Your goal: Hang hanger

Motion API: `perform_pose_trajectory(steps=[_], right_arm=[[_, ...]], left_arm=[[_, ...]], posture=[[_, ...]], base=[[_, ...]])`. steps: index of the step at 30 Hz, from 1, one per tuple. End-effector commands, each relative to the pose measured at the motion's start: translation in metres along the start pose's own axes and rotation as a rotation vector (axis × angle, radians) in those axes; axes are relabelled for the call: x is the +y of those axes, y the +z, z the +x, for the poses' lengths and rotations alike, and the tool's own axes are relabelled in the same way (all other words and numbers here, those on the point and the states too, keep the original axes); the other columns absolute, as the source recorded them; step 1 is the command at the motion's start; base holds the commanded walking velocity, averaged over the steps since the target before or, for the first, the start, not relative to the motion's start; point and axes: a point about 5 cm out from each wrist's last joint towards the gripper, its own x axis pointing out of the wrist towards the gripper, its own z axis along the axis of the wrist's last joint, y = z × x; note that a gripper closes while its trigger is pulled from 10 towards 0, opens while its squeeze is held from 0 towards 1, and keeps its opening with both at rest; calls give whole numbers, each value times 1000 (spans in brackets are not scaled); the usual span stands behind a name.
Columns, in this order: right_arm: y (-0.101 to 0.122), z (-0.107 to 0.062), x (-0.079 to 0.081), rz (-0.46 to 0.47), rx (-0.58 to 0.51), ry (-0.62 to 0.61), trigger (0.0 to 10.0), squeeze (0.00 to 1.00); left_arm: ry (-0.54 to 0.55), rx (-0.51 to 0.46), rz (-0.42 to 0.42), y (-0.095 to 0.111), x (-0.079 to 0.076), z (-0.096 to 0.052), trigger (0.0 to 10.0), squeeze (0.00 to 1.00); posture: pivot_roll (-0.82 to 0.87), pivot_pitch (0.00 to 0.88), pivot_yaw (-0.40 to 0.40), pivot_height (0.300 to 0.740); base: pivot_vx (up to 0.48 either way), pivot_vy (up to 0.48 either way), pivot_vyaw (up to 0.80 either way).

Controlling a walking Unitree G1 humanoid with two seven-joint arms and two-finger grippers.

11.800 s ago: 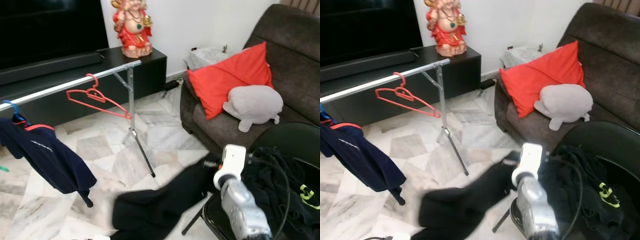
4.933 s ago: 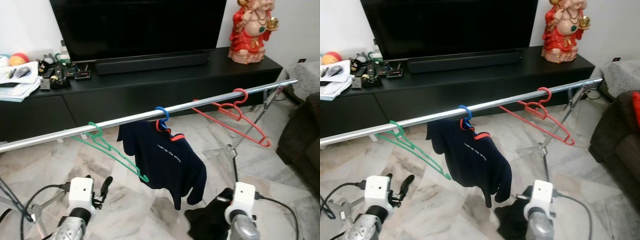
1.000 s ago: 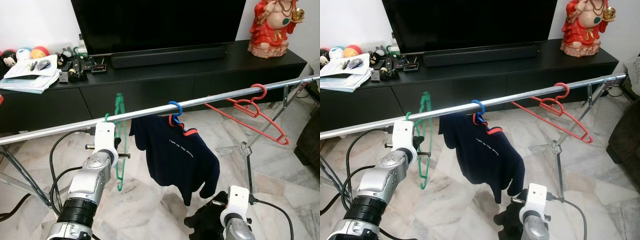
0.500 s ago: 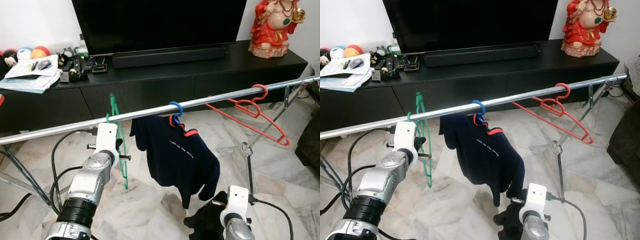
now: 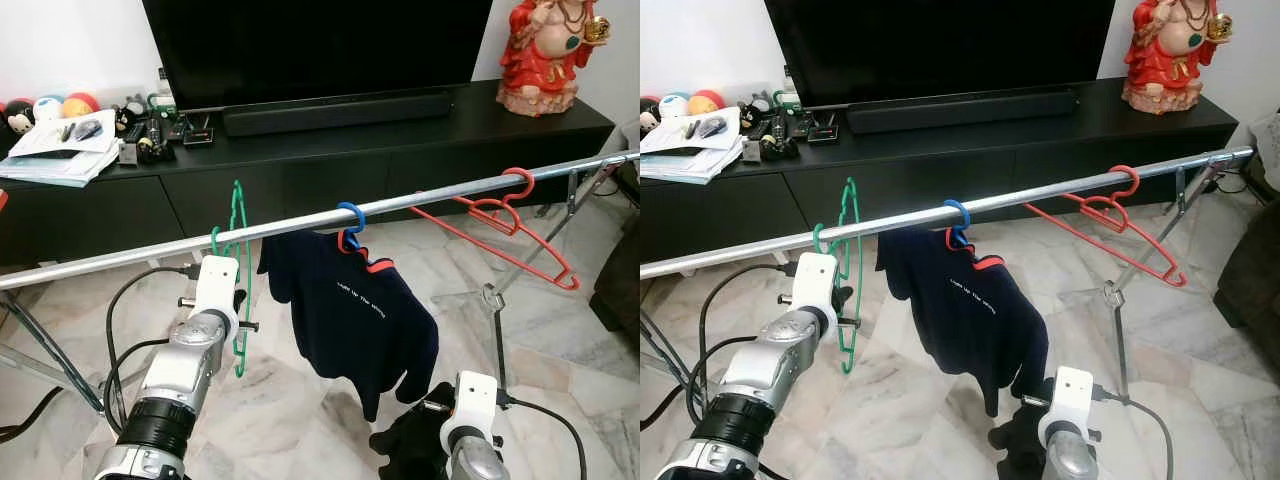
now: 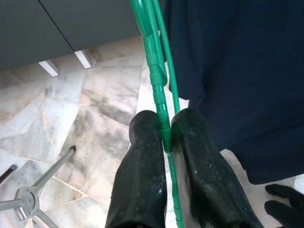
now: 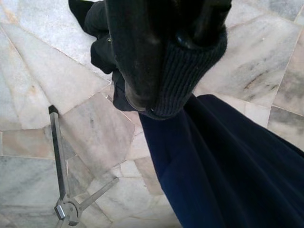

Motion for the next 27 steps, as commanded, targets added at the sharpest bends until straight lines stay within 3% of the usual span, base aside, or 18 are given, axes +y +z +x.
perform_pose_trajectory(steps=[1,14,22,27], right_arm=[[4,1,4,0,-16,8,10000,0],[3,1,4,1,-15,8,10000,0],[3,1,5,1,-12,9,10000,0],[3,1,4,0,-10,10,10000,0]], left_arm=[[22,-4,-26,0,2,2,10000,0],[41,-60,-58,11,-5,8,10000,0],[86,-4,-21,0,-1,10,10000,0],[73,-35,-39,3,-2,9,9294,0]], posture=[[37,101,74,740],[35,101,75,740],[35,102,75,740],[35,101,74,740]], base=[[0,0,0],[0,0,0],[0,0,0],[0,0,0]])
